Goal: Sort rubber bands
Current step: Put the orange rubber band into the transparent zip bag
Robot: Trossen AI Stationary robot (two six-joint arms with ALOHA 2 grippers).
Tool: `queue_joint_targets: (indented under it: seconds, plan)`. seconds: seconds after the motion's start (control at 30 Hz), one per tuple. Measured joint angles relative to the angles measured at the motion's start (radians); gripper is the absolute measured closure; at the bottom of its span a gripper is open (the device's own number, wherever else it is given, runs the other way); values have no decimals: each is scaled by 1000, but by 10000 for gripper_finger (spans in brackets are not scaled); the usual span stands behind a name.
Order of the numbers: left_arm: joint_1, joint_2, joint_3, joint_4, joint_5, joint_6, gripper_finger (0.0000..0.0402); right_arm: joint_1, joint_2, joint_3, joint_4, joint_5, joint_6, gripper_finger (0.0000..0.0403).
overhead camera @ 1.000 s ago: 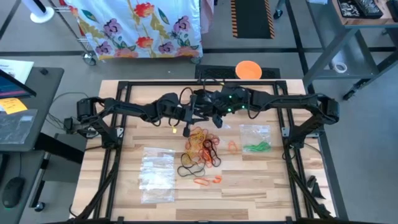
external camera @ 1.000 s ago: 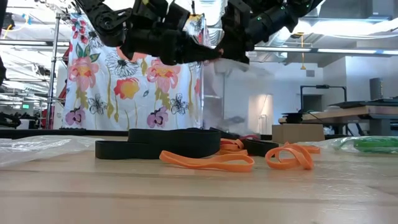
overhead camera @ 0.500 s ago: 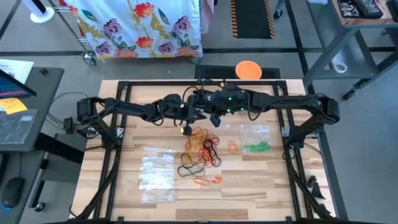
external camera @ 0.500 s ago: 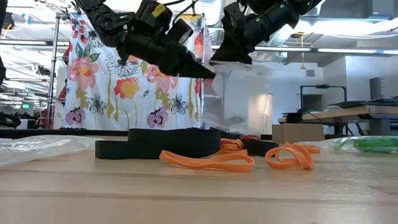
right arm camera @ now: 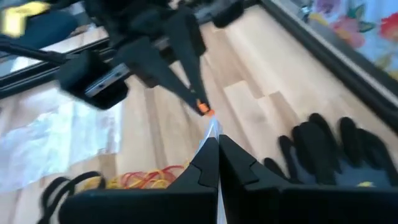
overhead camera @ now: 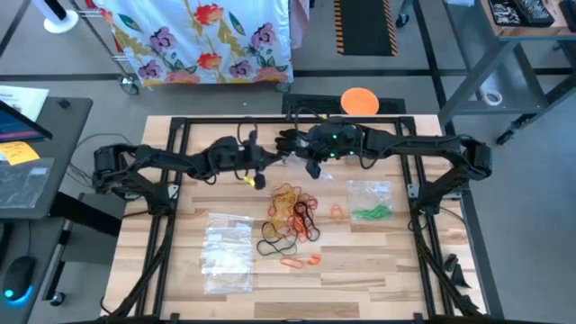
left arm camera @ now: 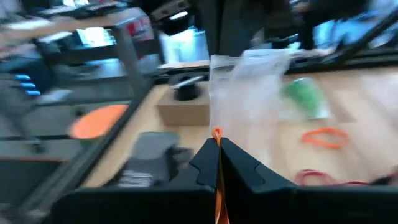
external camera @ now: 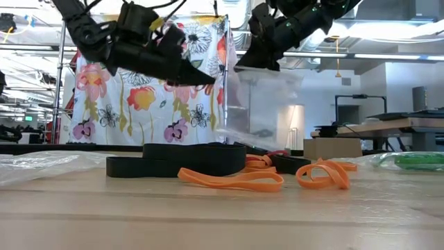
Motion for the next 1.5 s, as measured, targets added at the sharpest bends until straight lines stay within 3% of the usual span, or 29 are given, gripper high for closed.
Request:
queue_joint_targets:
  seconds: [0.1, 0.2, 0.3, 0.53, 0.7, 1.03, 1.2, 1.4, 1.5]
  plan:
    - [0, -1, -2, -33, 160, -67, 401, 1, 0, 0, -7, -22, 5, 403]
    - [-17, -1, -4, -93, 401, -130, 401, 9, 0, 0, -9, -24, 5, 403]
    - [-40, -1, -4, -188, 457, -154, 401, 7, 0, 1, -3, -25, 6, 403]
    - [-74, 0, -4, -306, 204, -84, 388, -13, 0, 40, -30, -25, 8, 403]
    - [-114, 0, -4, -291, 146, 47, 332, -13, 0, 72, -49, -25, 8, 403]
    - [-186, 0, -4, -165, -35, 164, 230, 3, 0, 89, -87, -24, 28, 403]
    - [-214, 0, -3, -150, 6, 200, 215, 7, 0, 89, -103, -24, 32, 403]
    - [-219, -36, -3, -139, -337, 215, 215, 12, 0, 89, -120, -24, 15, 403]
    - [-174, -49, -2, -56, -285, 143, 215, 22, 0, 89, -122, -25, -1, 403]
